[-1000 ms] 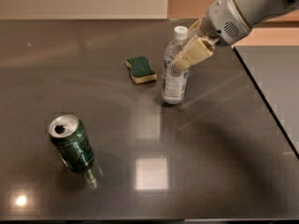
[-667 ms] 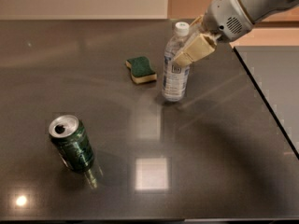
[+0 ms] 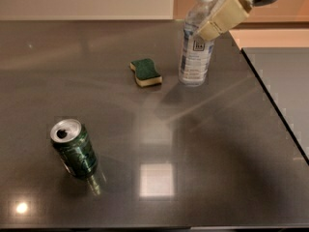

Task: Pick blue plastic bottle

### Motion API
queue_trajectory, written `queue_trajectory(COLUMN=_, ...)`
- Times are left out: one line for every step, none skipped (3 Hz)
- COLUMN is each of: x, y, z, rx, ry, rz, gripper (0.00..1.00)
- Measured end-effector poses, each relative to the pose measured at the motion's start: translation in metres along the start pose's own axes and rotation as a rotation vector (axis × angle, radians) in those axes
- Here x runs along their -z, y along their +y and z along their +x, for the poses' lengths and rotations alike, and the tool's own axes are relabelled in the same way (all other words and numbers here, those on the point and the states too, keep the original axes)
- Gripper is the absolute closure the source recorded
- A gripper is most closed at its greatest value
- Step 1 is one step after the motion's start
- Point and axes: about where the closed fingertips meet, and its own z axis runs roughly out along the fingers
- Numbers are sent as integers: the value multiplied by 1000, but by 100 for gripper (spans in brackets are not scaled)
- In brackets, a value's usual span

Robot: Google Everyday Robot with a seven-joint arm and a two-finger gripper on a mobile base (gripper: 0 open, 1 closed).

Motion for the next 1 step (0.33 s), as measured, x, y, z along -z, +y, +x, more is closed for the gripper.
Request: queue_trajectory(x=0, y=0, z=0, rx=0, ry=0, rz=0, gripper=100)
